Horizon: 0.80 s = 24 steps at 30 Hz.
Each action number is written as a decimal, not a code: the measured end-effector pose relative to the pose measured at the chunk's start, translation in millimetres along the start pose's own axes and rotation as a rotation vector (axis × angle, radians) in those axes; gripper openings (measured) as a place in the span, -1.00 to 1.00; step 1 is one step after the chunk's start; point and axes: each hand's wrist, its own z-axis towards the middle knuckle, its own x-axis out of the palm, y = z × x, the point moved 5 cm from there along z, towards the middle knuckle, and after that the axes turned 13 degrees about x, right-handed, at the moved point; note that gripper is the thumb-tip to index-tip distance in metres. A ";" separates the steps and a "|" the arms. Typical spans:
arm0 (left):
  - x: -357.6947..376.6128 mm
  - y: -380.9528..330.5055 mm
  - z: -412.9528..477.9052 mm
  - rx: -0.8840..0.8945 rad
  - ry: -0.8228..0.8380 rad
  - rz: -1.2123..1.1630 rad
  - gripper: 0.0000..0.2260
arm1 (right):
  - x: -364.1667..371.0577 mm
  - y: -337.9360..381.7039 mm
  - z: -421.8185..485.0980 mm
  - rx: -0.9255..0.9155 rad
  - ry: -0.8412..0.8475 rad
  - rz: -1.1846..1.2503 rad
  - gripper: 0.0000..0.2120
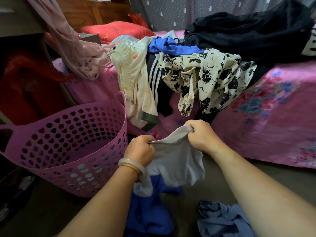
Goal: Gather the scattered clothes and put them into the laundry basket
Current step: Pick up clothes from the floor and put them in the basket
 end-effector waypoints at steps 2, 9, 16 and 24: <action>3.4 -5.6 -1.1 0.031 0.066 0.011 -0.80 | 2.6 -3.7 0.6 0.023 0.028 0.067 -0.76; 5.4 -1.1 -1.2 -0.019 0.169 0.090 -0.60 | 11.4 -15.0 -5.1 -0.062 0.118 -0.114 -0.55; -1.0 -9.1 0.3 0.140 0.166 -0.050 -0.81 | 19.7 -19.8 -2.4 0.037 0.163 -0.413 -0.72; -3.2 -25.6 5.7 0.184 0.180 -0.030 -0.84 | 46.3 -11.8 -23.0 0.044 0.615 0.061 -0.67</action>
